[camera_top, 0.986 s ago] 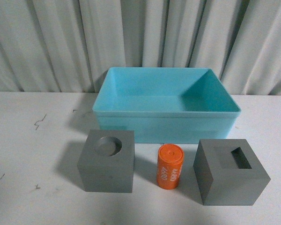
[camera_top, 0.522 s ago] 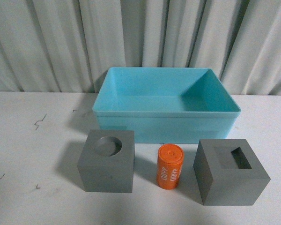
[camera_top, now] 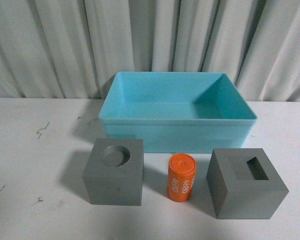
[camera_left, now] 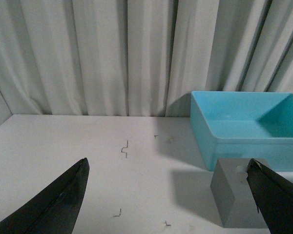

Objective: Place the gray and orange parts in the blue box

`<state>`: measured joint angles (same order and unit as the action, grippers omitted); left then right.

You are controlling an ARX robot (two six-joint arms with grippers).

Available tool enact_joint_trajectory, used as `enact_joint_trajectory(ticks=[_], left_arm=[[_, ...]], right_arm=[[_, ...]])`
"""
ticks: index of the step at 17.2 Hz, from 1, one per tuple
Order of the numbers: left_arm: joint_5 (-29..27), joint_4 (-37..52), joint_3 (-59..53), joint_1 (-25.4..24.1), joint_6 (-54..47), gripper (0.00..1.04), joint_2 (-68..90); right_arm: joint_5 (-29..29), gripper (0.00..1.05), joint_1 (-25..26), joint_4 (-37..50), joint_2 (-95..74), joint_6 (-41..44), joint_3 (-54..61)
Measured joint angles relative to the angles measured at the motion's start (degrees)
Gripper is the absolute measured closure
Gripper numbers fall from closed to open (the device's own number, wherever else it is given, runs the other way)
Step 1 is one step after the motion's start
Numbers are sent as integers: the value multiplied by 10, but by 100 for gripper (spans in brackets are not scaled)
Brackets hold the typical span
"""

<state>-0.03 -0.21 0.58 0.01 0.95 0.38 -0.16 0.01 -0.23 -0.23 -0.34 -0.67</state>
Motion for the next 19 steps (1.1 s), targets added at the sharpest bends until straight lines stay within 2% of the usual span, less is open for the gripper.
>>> enact_joint_trajectory(ticks=[7,8,9,11,12,15,17,19], left_arm=[[0,0,0,0,0,7,0],[0,0,0,0,0,7,0],[0,0,0,0,0,7,0],[0,0,0,0,0,7,0],[0,0,0,0,0,7,0],[0,0,0,0,0,7,0],[0,0,0,0,0,7,0],[0,0,0,0,0,7,0]], right_arm=[[0,6,0,0,0,0,0],[-9,6,0,-63,-15,-13,-18],[-10,6,17,-172,-148,-47,-85],[34,6,81,-82,-324,-46,-151],[52,6,91,-26,-401,-33,-192],[76,6,81,107,-641,11,-257],[66,6,56,157,-781,13,-270],[60,6,39,180,-838,12,-278]])
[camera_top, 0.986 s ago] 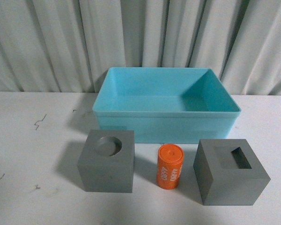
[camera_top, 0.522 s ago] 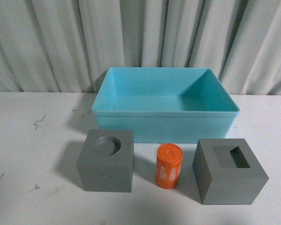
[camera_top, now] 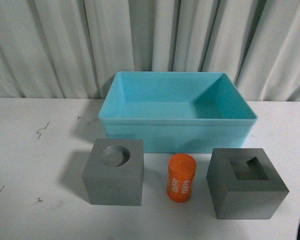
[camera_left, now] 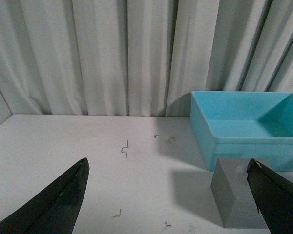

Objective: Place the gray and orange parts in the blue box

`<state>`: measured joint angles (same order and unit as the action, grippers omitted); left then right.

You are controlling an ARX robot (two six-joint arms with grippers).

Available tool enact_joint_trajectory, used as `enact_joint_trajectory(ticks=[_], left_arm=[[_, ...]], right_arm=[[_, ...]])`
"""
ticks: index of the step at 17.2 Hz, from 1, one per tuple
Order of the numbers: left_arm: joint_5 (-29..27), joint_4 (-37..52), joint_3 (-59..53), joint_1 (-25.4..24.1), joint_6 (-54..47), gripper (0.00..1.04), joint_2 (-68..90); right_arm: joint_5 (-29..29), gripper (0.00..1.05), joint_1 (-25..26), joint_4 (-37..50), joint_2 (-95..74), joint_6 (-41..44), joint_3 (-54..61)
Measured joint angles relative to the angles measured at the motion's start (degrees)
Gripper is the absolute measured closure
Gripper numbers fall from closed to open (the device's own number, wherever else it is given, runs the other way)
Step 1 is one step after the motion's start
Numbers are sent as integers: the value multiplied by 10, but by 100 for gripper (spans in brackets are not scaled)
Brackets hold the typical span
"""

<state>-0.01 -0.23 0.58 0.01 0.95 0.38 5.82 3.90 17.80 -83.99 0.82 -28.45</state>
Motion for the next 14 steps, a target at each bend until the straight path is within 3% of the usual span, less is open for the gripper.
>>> enact_joint_trajectory(ticks=[5,14], left_arm=[[0,0,0,0,0,7,0],[0,0,0,0,0,7,0]], right_arm=[[-17,6,-84,32,-73,-21,-6],[-64,6,-135,62,-171,-36,-63]])
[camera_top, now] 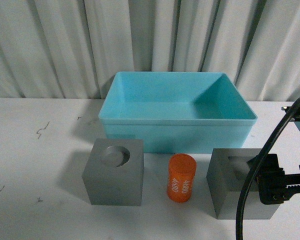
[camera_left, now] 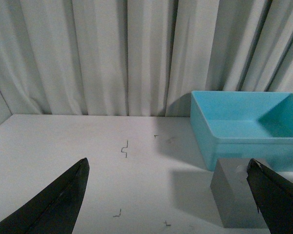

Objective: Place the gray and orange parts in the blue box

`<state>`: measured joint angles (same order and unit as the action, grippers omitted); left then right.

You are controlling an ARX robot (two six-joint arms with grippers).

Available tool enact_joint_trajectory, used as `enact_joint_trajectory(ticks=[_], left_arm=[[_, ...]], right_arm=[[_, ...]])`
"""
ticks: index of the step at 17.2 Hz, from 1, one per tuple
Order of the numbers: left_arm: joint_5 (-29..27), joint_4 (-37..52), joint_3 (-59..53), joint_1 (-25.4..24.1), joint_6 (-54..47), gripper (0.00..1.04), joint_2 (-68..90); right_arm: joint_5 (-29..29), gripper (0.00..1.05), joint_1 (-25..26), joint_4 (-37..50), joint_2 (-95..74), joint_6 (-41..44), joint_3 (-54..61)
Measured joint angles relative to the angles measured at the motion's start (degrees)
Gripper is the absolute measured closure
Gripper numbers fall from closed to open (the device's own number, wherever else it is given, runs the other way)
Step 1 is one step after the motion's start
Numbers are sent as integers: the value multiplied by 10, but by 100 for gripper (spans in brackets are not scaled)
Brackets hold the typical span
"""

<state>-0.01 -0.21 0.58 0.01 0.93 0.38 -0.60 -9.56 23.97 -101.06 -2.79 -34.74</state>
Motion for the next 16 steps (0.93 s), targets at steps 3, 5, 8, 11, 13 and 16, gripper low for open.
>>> enact_joint_trajectory(ticks=[3,5,8,11,13,16], left_arm=[[0,0,0,0,0,7,0],[0,0,0,0,0,7,0],[0,0,0,0,0,7,0],[0,0,0,0,0,7,0],[0,0,0,0,0,7,0],[0,0,0,0,0,7,0]], right_arm=[[-19,13,-10,-11,-18,-19,-19],[-25,34,-18,-12,-21,-29,-20],[-28,67,-20,-11,-21,-41,-17],[-29,86,-15,-18,-10,-47,-10],[-16,86,15,-96,66,-55,-9],[11,86,64,-112,183,-47,-124]])
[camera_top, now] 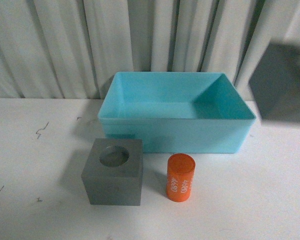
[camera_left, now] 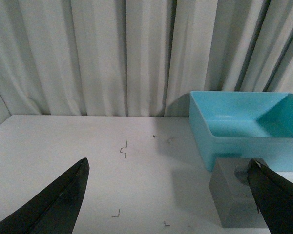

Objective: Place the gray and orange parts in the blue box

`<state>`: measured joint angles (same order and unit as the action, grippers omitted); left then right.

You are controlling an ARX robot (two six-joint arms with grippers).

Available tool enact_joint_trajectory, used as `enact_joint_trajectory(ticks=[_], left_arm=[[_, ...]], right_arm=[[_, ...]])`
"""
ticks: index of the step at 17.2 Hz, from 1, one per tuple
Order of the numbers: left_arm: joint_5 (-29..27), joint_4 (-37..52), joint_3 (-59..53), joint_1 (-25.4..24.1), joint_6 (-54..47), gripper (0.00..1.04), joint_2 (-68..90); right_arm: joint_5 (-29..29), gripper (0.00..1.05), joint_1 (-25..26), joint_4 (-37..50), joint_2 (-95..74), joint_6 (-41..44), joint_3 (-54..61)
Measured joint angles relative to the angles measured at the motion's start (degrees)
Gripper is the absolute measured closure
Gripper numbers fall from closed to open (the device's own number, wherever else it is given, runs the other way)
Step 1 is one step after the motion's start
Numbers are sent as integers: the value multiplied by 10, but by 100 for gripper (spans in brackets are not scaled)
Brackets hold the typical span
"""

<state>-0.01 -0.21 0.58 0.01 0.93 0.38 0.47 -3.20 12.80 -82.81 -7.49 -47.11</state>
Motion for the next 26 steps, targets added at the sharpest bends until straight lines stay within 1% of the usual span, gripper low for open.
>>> enact_joint_trajectory(ticks=[1,2,5,8,11,20,24,25,26], left_arm=[[0,0,0,0,0,7,0],[0,0,0,0,0,7,0],[0,0,0,0,0,7,0],[0,0,0,0,0,7,0],[0,0,0,0,0,7,0],[0,0,0,0,0,7,0],[0,0,0,0,0,7,0],[0,0,0,0,0,7,0],[0,0,0,0,0,7,0]], right_arm=[[2,86,2,20,-10,1,-59],[-3,86,-6,27,-36,17,-108],[-4,86,-48,13,-197,31,-228],[-19,86,-81,-4,-294,30,-309],[-48,86,-99,-18,-351,23,-326],[-110,86,-99,-33,-392,8,-327],[-127,86,-99,-40,-399,5,-327],[-127,77,-99,-40,-399,5,-327],[-128,64,-99,-38,-398,2,-327]])
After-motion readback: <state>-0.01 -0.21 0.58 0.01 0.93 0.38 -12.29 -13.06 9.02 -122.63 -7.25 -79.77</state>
